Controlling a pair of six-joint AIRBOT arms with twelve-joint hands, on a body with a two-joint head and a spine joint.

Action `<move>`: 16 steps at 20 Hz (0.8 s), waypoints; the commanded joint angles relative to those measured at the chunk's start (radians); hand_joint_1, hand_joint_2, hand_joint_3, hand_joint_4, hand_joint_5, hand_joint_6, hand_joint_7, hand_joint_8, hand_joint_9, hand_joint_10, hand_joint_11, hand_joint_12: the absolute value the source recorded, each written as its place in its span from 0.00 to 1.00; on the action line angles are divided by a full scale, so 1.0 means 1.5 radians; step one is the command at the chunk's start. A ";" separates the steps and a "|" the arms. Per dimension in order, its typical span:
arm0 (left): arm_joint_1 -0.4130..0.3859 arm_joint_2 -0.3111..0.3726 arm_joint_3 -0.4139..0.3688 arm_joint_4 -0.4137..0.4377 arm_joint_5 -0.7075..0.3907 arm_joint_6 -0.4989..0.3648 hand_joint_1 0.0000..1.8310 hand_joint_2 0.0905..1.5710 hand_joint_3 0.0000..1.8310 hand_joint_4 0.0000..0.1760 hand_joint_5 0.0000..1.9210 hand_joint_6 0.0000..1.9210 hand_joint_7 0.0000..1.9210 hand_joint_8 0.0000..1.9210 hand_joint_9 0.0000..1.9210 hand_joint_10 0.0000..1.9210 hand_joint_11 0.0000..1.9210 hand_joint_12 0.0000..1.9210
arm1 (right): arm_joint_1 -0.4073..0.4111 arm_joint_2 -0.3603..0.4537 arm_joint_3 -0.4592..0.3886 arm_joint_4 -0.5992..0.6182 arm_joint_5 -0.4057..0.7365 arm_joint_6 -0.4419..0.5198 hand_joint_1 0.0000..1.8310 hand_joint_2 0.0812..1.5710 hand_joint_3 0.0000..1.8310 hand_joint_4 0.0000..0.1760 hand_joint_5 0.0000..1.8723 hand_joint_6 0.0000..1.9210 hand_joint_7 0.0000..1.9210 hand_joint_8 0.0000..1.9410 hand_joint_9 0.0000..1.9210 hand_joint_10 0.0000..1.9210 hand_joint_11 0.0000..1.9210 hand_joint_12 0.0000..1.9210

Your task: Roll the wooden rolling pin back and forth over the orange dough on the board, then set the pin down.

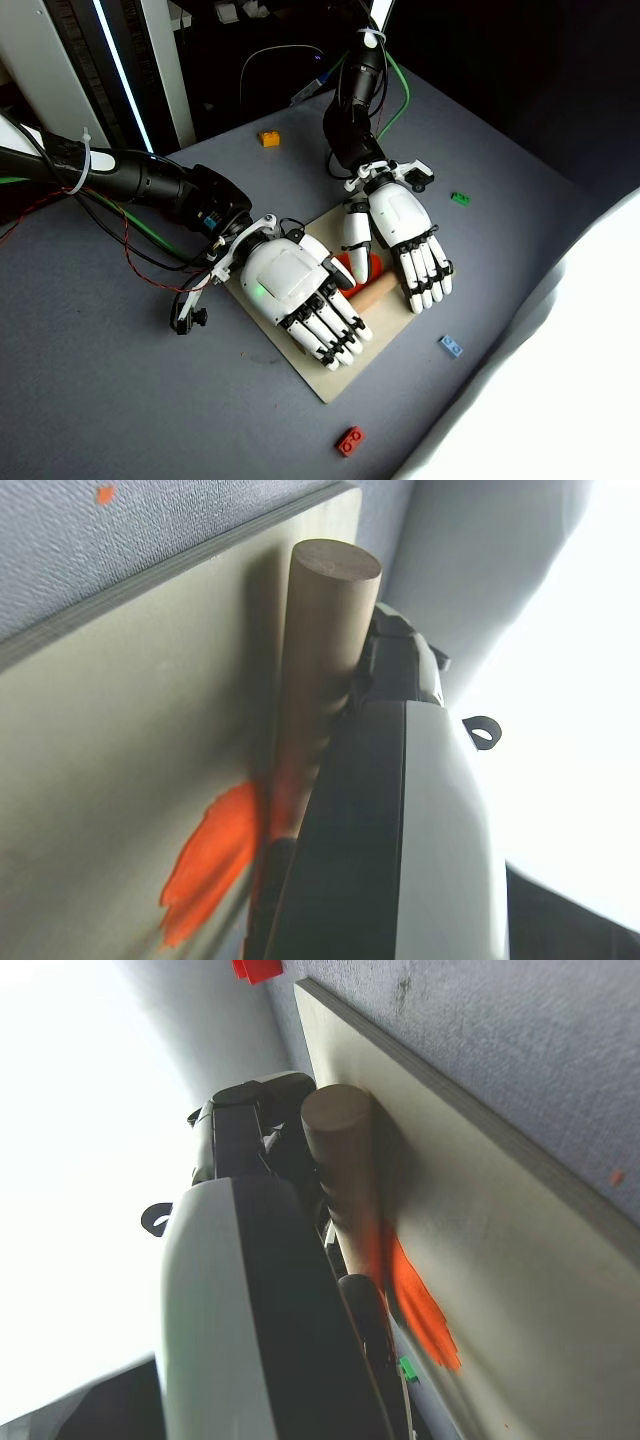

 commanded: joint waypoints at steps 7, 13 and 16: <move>0.002 0.021 -0.020 0.012 -0.054 0.015 0.00 0.89 0.00 0.00 0.13 0.00 0.16 0.01 0.13 0.00 0.00 0.18 | -0.009 0.009 -0.022 -0.067 0.046 0.009 0.00 0.95 0.00 0.00 0.30 0.00 0.29 0.00 0.26 0.02 0.00 0.56; 0.004 0.030 -0.035 0.009 -0.057 0.024 0.00 0.89 0.00 0.00 0.13 0.00 0.16 0.00 0.13 0.00 0.00 0.18 | -0.014 0.021 -0.040 -0.080 0.054 0.012 0.00 0.95 0.00 0.00 0.30 0.00 0.29 0.00 0.26 0.02 0.00 0.56; 0.010 0.035 -0.044 0.005 -0.068 0.028 0.00 0.89 0.00 0.00 0.13 0.00 0.16 0.00 0.13 0.00 0.00 0.18 | -0.015 0.027 -0.048 -0.083 0.057 0.012 0.00 0.95 0.00 0.00 0.30 0.00 0.29 0.00 0.26 0.02 0.00 0.56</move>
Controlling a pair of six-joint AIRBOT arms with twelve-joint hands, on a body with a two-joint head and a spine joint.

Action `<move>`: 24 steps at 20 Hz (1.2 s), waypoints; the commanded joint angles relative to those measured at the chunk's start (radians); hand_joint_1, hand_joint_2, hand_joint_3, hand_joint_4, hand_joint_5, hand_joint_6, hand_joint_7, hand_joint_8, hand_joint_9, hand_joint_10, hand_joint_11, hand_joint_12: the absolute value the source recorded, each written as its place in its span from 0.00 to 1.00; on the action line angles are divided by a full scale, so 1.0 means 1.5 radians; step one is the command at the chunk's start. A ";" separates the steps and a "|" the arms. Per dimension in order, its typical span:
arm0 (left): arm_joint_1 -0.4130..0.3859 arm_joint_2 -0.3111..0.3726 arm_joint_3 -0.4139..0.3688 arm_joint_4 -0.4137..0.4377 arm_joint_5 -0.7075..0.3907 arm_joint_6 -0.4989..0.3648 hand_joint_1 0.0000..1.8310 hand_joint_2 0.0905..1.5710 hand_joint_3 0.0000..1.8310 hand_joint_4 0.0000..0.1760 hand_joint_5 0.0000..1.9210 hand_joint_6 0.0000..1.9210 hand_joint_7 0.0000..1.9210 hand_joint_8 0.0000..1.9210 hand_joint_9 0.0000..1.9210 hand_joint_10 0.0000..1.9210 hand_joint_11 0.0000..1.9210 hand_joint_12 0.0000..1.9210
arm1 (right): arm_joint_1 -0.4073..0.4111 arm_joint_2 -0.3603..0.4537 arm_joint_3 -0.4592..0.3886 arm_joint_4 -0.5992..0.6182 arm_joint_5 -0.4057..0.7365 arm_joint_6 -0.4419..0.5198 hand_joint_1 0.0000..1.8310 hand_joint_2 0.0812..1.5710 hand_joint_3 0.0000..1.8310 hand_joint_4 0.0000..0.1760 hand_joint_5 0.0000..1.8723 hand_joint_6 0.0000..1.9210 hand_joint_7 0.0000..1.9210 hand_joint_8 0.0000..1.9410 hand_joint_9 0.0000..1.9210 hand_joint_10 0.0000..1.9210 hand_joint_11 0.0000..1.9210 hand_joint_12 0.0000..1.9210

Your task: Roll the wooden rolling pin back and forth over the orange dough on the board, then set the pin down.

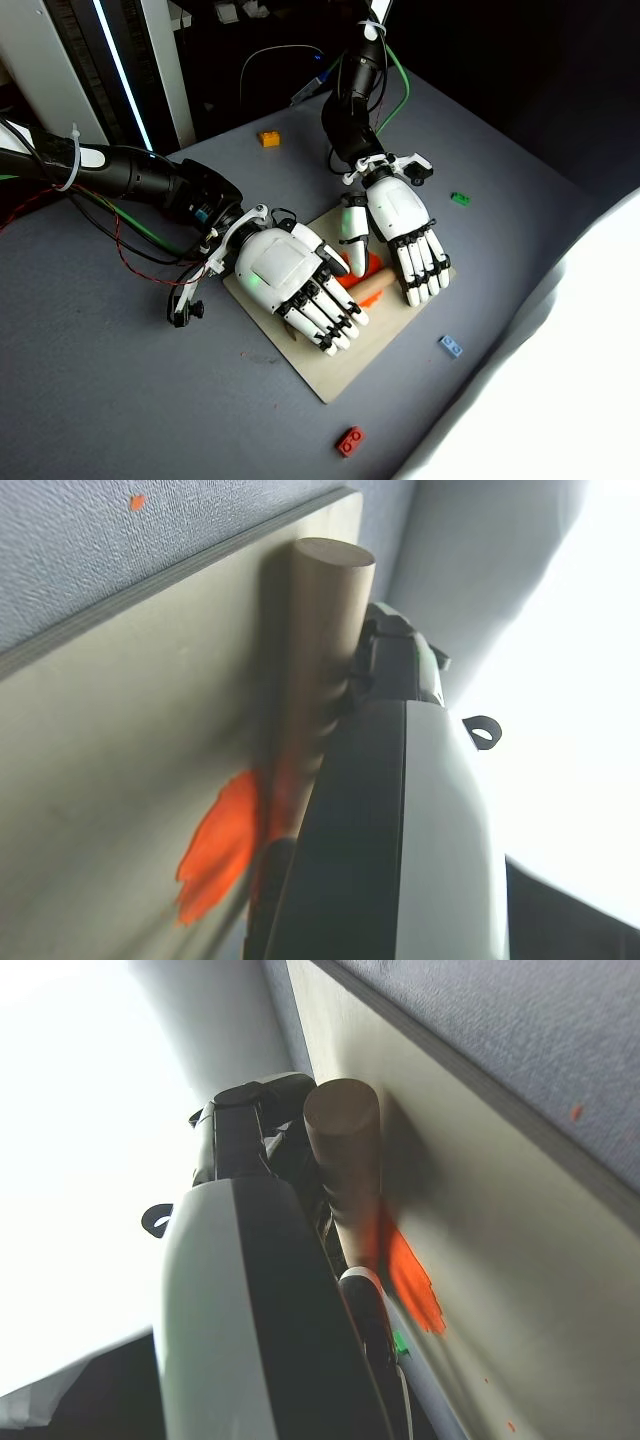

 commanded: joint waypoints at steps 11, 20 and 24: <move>0.000 0.018 -0.027 0.018 -0.064 0.018 0.00 0.89 0.00 0.00 0.13 0.00 0.16 0.00 0.13 0.00 0.00 0.18 | -0.003 0.021 -0.035 -0.064 0.062 0.001 0.00 0.95 0.00 0.00 0.30 0.00 0.29 0.00 0.26 0.02 0.00 0.56; 0.005 0.030 -0.046 0.019 -0.078 0.022 0.00 0.89 0.00 0.00 0.13 0.00 0.16 0.00 0.13 0.00 0.00 0.18 | -0.013 0.023 -0.043 -0.069 0.066 0.000 0.00 0.95 0.00 0.00 0.30 0.00 0.29 0.00 0.26 0.02 0.00 0.56; 0.009 0.039 -0.060 0.019 -0.094 0.022 0.00 0.89 0.00 0.00 0.13 0.00 0.16 0.00 0.13 0.00 0.00 0.18 | -0.015 0.023 -0.047 -0.077 0.069 -0.001 0.00 0.95 0.00 0.00 0.30 0.00 0.29 0.00 0.26 0.02 0.00 0.56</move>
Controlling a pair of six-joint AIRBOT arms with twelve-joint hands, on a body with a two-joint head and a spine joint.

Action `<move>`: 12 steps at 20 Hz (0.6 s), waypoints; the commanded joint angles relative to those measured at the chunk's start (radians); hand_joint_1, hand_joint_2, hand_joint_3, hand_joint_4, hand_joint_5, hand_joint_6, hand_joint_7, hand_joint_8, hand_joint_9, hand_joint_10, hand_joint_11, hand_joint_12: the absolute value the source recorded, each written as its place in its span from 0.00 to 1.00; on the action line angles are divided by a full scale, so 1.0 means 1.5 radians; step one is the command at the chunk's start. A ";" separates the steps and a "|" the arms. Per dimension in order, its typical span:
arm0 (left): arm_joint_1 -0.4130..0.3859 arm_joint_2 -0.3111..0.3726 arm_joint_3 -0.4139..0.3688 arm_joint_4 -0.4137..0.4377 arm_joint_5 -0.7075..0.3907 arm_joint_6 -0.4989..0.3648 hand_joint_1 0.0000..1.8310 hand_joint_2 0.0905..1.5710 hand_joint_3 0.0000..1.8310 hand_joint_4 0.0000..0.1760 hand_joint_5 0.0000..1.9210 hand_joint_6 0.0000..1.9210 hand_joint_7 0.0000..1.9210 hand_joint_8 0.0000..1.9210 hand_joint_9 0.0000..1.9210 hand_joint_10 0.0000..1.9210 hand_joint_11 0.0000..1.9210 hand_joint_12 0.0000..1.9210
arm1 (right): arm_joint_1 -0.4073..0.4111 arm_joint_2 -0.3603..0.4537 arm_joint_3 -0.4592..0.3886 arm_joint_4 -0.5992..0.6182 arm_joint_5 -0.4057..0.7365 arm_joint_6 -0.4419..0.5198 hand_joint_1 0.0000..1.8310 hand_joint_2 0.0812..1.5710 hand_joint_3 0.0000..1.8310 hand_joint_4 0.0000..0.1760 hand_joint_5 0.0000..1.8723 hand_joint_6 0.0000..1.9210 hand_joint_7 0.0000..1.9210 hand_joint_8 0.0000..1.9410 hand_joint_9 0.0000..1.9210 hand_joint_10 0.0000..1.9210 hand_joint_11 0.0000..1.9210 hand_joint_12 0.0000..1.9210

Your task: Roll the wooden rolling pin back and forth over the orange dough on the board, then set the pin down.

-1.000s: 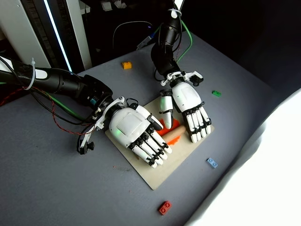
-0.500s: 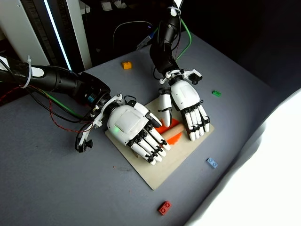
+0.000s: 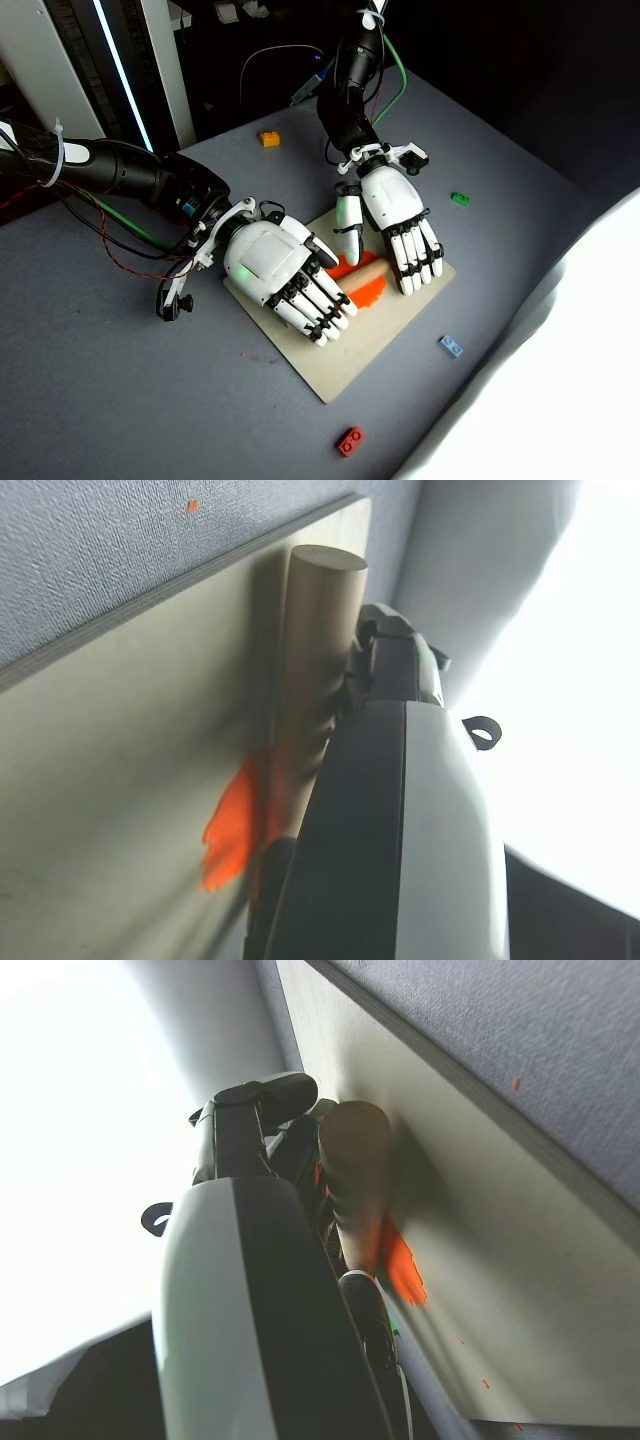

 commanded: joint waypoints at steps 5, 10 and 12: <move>0.010 0.015 -0.018 0.039 -0.101 0.004 0.00 0.89 0.00 0.00 0.13 0.00 0.16 0.00 0.13 0.00 0.00 0.20 | -0.005 0.004 -0.017 -0.075 0.065 0.001 0.00 0.95 0.00 0.00 0.29 0.00 0.28 0.00 0.26 0.01 0.00 0.56; 0.029 0.012 -0.031 0.045 -0.130 -0.001 0.00 0.89 0.00 0.00 0.13 0.00 0.17 0.00 0.13 0.00 0.00 0.21 | -0.005 0.004 -0.027 -0.078 0.067 0.000 0.00 0.95 0.00 0.00 0.29 0.00 0.28 0.00 0.27 0.01 0.00 0.59; 0.035 0.006 -0.031 0.045 -0.146 -0.007 0.00 0.89 0.00 0.00 0.13 0.00 0.17 0.00 0.13 0.00 0.00 0.20 | -0.006 0.005 -0.032 -0.079 0.068 -0.001 0.00 0.95 0.00 0.00 0.29 0.00 0.28 0.00 0.27 0.01 0.00 0.59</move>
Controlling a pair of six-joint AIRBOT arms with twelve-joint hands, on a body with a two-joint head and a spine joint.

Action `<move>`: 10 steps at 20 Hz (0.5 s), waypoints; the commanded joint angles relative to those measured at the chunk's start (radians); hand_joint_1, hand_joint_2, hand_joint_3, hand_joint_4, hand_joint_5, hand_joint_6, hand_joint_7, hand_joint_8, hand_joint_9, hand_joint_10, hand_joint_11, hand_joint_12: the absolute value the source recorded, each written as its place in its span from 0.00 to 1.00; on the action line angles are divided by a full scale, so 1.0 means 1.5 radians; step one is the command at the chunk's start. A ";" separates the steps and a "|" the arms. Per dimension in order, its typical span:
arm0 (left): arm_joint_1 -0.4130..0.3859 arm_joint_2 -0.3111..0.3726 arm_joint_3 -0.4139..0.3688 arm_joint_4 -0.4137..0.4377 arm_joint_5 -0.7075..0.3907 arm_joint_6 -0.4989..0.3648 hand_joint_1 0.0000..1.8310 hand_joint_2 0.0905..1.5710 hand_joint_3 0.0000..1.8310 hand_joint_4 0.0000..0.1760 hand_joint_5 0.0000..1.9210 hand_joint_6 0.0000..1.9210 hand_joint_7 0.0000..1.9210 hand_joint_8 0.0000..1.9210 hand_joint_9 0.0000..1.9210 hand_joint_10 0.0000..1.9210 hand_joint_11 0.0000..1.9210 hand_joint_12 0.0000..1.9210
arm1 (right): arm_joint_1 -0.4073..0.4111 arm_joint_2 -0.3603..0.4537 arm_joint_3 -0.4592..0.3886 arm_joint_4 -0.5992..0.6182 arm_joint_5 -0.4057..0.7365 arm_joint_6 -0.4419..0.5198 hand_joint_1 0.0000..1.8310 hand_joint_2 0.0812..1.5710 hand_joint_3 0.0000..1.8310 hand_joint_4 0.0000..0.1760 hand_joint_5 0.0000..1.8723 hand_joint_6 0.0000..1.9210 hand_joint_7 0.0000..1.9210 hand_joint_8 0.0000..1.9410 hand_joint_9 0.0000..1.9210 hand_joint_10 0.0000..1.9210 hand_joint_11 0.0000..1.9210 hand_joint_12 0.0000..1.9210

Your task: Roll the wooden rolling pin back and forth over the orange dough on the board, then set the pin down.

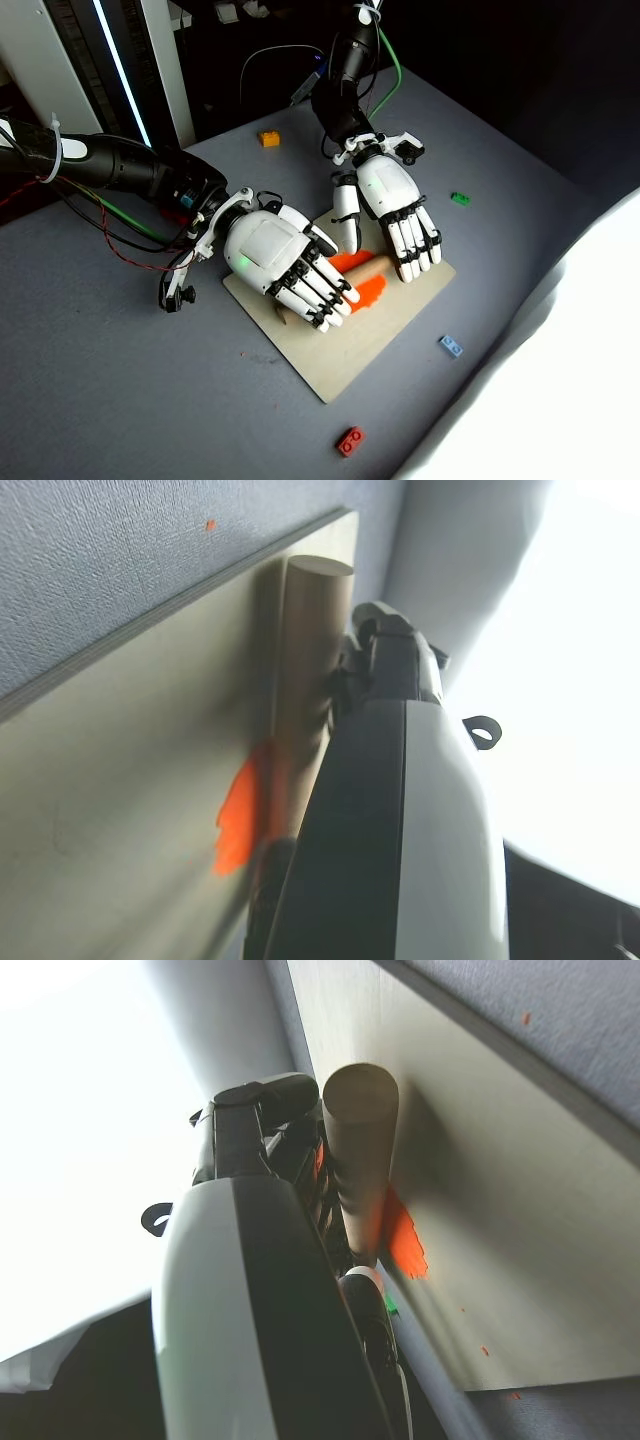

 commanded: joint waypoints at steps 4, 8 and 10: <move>0.000 -0.003 -0.001 0.043 -0.079 -0.009 0.00 0.89 0.00 0.00 0.13 0.00 0.16 0.00 0.13 0.00 0.00 0.20 | -0.005 0.005 -0.009 -0.060 0.055 -0.001 0.00 0.95 0.00 0.00 0.29 0.00 0.28 0.00 0.27 0.01 0.00 0.59; 0.003 0.004 -0.012 0.053 -0.088 -0.011 0.00 0.90 0.00 0.00 0.12 0.00 0.16 0.00 0.13 0.00 0.00 0.18 | -0.013 0.006 -0.019 -0.060 0.055 -0.004 0.00 0.95 0.00 0.00 0.31 0.01 0.28 0.00 0.26 0.01 0.00 0.54; 0.008 0.008 -0.019 0.053 -0.094 -0.012 0.00 0.90 0.00 0.00 0.13 0.00 0.17 0.00 0.14 0.00 0.00 0.20 | -0.017 0.007 -0.027 -0.060 0.056 -0.006 0.00 0.95 0.00 0.00 0.30 0.00 0.27 0.00 0.25 0.00 0.00 0.53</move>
